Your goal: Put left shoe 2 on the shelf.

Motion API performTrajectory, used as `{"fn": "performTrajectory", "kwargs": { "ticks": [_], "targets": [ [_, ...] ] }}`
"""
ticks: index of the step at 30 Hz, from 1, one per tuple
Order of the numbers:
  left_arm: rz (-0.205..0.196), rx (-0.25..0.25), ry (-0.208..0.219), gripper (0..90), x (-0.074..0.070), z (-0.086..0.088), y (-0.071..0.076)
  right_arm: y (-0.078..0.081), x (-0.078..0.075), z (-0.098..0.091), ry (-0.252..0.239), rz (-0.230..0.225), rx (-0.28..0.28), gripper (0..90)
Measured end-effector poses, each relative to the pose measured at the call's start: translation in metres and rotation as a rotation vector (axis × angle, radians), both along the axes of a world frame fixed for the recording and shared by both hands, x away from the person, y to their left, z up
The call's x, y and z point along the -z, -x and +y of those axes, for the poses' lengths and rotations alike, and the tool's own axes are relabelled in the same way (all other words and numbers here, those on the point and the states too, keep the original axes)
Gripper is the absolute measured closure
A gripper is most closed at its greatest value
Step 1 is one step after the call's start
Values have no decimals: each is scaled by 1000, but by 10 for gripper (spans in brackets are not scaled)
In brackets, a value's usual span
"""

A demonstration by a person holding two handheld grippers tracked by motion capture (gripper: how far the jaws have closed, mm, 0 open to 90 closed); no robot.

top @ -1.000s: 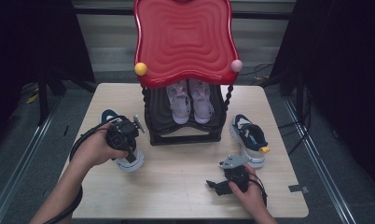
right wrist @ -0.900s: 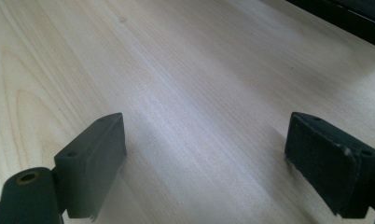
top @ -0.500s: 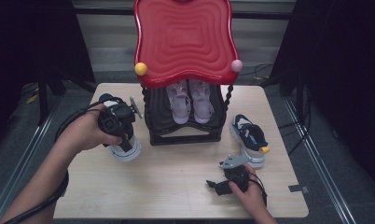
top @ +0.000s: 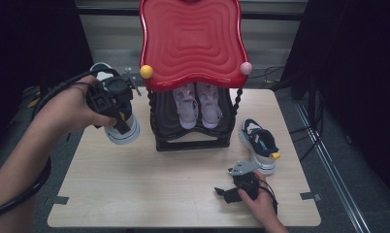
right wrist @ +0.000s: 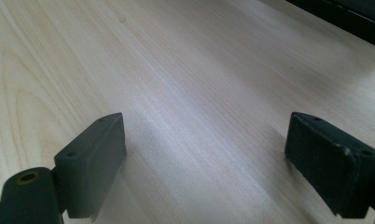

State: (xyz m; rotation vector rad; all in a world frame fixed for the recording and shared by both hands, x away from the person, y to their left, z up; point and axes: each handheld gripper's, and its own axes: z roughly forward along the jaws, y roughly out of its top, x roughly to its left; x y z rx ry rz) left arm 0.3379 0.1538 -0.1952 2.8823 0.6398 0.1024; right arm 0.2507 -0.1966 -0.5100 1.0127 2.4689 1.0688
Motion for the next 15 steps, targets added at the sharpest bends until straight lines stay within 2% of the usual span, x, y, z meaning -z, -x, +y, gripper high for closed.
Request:
{"fn": "performTrajectory", "kwargs": {
  "ticks": [11,15],
  "targets": [
    [-90,38,5,762,-53,-8,3,0,0,0,-1,2,-2,119],
    [-133,44,25,762,-72,-12,4,0,0,0,-1,2,-2,119]
  ]
}}
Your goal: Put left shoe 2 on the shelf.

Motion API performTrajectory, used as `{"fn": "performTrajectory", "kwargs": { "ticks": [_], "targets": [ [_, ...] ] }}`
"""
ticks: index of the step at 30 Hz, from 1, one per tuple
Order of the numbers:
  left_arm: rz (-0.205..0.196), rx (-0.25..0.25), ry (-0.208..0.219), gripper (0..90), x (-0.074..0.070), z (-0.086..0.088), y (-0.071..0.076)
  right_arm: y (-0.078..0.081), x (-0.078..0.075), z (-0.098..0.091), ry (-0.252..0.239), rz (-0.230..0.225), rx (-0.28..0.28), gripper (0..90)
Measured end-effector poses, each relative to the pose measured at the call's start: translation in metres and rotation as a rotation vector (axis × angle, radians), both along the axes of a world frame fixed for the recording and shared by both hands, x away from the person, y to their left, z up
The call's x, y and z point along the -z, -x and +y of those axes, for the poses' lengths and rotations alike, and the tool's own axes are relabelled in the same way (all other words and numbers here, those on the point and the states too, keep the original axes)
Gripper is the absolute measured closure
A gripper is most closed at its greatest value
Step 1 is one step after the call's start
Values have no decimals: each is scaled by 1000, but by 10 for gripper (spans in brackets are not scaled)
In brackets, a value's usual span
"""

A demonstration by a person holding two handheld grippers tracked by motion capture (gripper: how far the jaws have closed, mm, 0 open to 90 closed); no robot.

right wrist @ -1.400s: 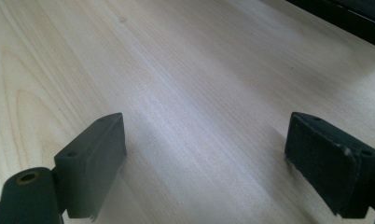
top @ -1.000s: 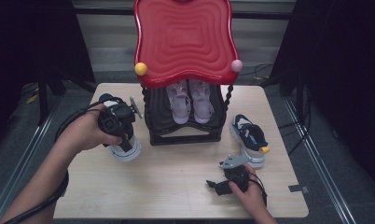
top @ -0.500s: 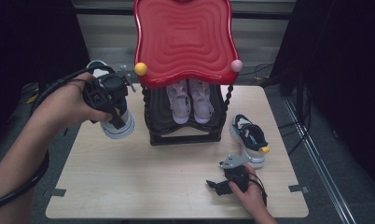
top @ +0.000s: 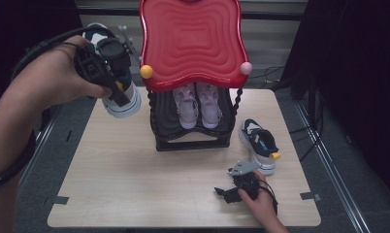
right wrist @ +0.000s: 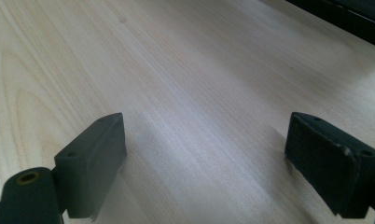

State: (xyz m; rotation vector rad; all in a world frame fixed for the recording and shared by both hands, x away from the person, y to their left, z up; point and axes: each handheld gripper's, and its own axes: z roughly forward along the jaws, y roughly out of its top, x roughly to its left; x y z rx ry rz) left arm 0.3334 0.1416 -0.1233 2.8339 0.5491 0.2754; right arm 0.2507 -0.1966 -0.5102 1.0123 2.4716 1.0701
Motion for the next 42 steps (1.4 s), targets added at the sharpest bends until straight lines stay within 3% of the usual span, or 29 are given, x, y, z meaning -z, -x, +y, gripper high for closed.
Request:
{"fn": "performTrajectory", "kwargs": {
  "ticks": [6,19,27,31,36,39,42],
  "targets": [
    [-46,40,-24,761,-20,-12,-2,0,0,0,-1,-2,1,119],
    [-135,112,-31,760,-40,-47,-16,0,0,0,0,-1,2,119],
    [-148,145,-38,757,-35,-71,-34,0,0,0,-2,-1,0,119],
    [-162,186,-55,755,-32,-82,-44,0,0,0,1,-1,2,119],
    [-178,195,-55,753,-31,-92,-53,0,0,0,1,-1,1,119],
    [-190,234,-80,752,-29,-97,-59,0,0,0,-2,-1,0,119],
    [-192,243,-89,749,-24,-101,-64,0,0,0,-1,-1,0,119]
  ]
}}
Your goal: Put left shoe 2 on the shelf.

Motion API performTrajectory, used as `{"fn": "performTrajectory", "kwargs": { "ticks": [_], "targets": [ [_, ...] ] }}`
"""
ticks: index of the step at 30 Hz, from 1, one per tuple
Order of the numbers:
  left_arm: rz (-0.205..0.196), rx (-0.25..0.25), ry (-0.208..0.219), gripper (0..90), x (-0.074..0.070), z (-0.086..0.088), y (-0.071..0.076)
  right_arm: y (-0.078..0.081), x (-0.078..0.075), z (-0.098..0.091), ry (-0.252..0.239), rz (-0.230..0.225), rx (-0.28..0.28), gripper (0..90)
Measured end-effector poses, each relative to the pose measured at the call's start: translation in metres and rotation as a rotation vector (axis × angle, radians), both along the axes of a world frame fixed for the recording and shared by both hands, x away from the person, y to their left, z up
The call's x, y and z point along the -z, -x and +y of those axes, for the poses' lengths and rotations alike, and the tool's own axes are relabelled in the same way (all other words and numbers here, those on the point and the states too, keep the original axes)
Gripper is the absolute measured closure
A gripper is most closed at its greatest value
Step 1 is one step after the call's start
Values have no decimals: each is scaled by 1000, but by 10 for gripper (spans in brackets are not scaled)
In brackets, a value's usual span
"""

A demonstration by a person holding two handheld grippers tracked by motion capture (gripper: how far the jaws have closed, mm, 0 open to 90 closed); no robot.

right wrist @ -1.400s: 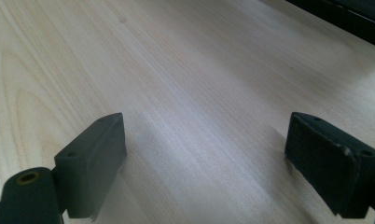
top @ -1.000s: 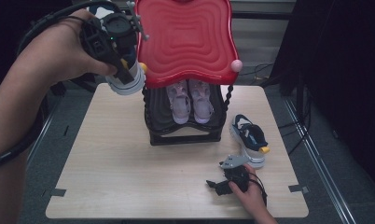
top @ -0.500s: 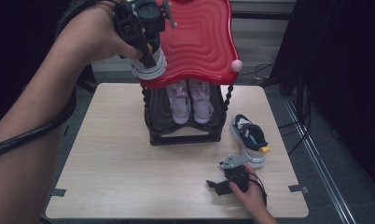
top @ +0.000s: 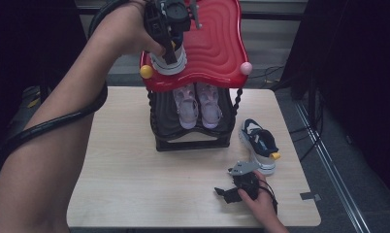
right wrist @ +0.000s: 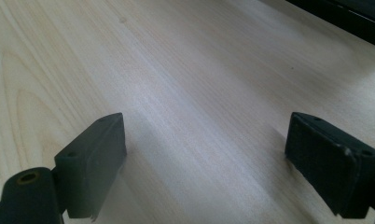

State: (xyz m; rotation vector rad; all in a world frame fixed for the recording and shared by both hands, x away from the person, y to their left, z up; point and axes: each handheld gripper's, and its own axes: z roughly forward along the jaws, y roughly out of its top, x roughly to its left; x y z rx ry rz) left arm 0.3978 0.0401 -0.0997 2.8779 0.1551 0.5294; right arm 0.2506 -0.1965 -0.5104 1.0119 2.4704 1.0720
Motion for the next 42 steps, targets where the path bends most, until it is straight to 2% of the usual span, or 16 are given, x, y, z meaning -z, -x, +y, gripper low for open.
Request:
{"fn": "performTrajectory", "kwargs": {
  "ticks": [8,13,19,23,27,30,31,38,42],
  "targets": [
    [-7,21,-25,743,6,-11,-12,0,0,0,1,0,1,119],
    [5,22,-35,742,11,-16,-19,0,0,0,2,0,1,119],
    [5,46,-49,738,15,-23,-26,0,0,0,-1,0,-1,119],
    [2,52,-33,729,15,-25,-30,0,0,0,-1,0,0,119],
    [1,58,-36,727,16,-25,-33,0,0,0,-1,0,-1,119],
    [22,37,-23,726,15,-25,-33,0,0,0,0,-2,1,119],
    [15,54,-28,725,15,-25,-35,0,0,0,-2,0,-1,119],
    [36,58,-22,717,13,-22,-39,-1,0,-1,-2,-1,-7,119],
    [48,60,-3,716,13,-20,-41,-1,0,-1,-3,0,-8,119]
  ]
}}
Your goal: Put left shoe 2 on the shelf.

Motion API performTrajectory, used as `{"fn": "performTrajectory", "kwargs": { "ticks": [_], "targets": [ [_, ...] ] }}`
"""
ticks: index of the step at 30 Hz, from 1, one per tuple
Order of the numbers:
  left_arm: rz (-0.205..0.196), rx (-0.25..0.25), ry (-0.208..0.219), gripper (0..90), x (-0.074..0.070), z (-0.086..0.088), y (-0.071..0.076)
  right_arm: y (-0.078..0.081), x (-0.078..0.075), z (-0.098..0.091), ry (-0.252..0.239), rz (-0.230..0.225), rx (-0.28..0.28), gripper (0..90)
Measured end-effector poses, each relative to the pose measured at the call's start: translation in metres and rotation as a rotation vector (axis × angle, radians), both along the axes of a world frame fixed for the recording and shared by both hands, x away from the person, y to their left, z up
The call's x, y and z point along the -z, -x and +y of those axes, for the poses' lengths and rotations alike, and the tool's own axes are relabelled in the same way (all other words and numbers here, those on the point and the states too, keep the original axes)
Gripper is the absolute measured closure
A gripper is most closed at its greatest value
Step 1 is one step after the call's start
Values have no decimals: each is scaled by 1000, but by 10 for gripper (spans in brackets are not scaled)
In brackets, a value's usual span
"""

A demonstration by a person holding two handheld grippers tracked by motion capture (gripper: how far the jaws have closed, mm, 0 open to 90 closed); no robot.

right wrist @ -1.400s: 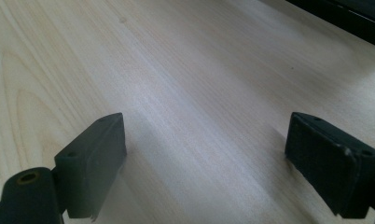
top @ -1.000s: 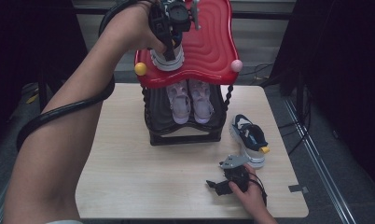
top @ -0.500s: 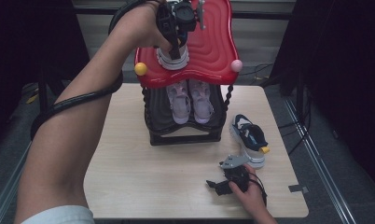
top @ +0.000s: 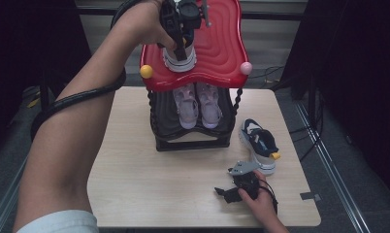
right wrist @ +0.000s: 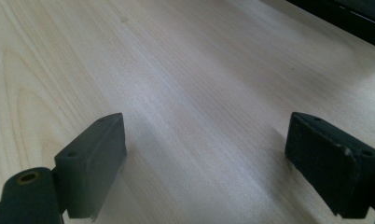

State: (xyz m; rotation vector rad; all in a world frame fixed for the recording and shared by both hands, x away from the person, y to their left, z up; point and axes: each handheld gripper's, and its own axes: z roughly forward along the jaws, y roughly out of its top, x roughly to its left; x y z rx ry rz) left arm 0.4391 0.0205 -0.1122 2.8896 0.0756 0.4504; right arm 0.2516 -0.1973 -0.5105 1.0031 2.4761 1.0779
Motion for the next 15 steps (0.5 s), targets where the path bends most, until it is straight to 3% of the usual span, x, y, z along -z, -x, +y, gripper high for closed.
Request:
{"fn": "performTrajectory", "kwargs": {
  "ticks": [10,15],
  "targets": [
    [9,-47,4,668,-6,1,-4,0,0,0,0,0,-1,119],
    [-7,-104,7,551,-6,1,-6,0,0,0,0,0,-2,119]
  ]
}}
